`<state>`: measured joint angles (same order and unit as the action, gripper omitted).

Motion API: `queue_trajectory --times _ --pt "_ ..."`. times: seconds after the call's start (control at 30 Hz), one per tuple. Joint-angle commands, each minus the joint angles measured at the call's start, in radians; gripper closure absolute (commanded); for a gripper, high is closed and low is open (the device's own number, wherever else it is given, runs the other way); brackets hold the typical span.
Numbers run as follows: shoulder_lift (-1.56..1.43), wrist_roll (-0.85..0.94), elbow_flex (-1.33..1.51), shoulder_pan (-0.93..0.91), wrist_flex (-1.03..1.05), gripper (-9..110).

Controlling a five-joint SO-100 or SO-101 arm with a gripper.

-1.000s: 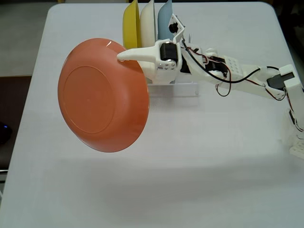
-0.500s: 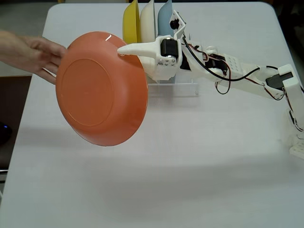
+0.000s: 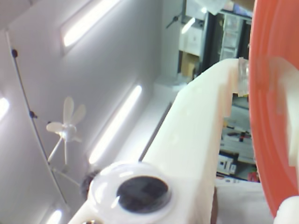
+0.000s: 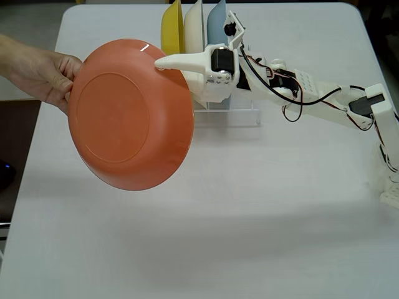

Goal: Please take one of the plates.

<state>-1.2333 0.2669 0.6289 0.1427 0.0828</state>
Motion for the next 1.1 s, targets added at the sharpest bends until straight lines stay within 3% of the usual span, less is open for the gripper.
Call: queue_trajectory --times 0.0,0.2,0.3,0.4,0.7,1.07 --pt "-0.046 0.006 -0.089 -0.017 -0.026 102" --pt "-0.046 0.0 -0.089 -0.017 -0.02 100" --pt "-0.046 0.051 -0.089 -0.021 0.011 68" --pt "-0.048 0.058 -0.089 -0.028 0.063 55" --pt "-0.063 0.048 -0.089 -0.044 0.144 50" --pt "-0.232 -0.015 -0.087 -0.078 0.626 51"
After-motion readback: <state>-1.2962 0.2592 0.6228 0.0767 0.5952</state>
